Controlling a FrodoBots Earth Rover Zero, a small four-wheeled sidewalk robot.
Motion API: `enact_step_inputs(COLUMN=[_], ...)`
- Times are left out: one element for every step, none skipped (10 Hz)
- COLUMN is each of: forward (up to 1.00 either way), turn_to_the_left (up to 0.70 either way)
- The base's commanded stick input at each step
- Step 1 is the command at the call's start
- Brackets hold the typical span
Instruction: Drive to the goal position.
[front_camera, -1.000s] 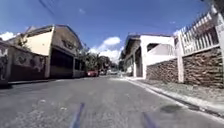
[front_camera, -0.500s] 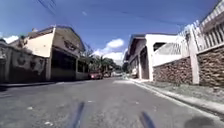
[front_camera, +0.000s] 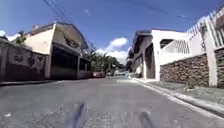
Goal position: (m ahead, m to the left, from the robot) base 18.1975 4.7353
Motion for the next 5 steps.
enact_step_inputs(forward=[1.0,1.0,1.0,1.0,1.0], turn_to_the_left=[0.0,0.0,0.0,0.0,0.0])
